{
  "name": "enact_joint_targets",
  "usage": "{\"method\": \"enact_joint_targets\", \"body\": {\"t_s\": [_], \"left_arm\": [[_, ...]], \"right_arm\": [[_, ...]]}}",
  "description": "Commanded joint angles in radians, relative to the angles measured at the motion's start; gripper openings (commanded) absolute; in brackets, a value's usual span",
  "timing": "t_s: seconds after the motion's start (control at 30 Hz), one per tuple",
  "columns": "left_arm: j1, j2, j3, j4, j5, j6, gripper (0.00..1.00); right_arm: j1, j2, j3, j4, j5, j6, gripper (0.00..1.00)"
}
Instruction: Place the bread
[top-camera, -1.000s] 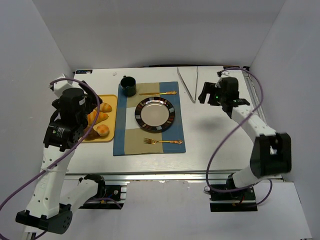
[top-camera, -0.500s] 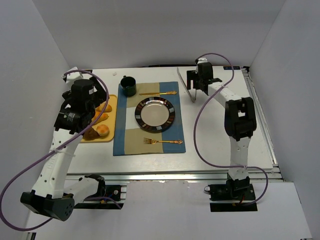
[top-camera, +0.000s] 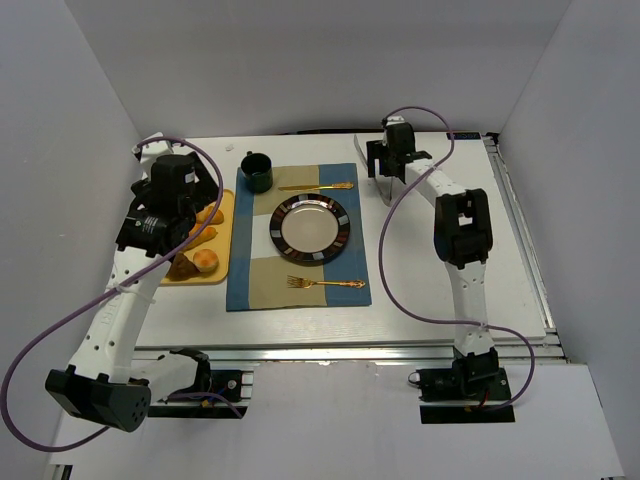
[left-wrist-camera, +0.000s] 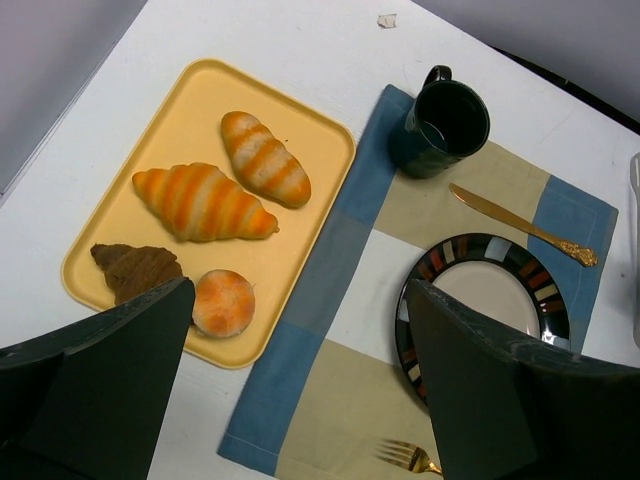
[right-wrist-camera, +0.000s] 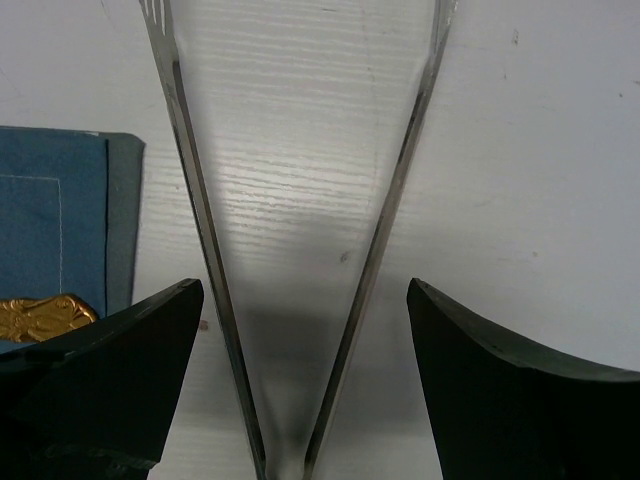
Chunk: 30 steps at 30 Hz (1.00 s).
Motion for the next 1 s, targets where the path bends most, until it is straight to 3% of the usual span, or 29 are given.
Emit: {"method": "enact_joint_targets", "body": {"t_s": [0.0,0.53,0.57,0.6,0.73,0.97], "left_arm": [[0.002,-0.010,0.029,0.003,-0.016,0.016,0.98],[0.002,-0.018,0.011,-0.025,-0.022,0.032,0.98],[0.002,-0.021,0.010,-0.028,-0.026,0.033,0.98],[0.002,-0.022,0.010,-0.034,-0.032,0.033,0.98],[0.002,-0.034,0.005,-0.045,-0.042,0.036,0.98],[0.002,-0.041,0.032,-0.028,-0.052,0.042,0.98]], "right_arm": [[0.011,0.043,0.082,-0.029,0.005,0.006,0.89],[0.017,0.173,0.177,-0.081,0.055,0.097,0.89],[0.019,0.173,0.175,-0.081,0.057,0.098,0.87],[0.020,0.172,0.169,-0.081,0.057,0.100,0.78],[0.023,0.132,0.168,-0.078,0.057,0.101,0.60],[0.026,-0.085,0.146,-0.115,0.118,0.083,0.52]]}}
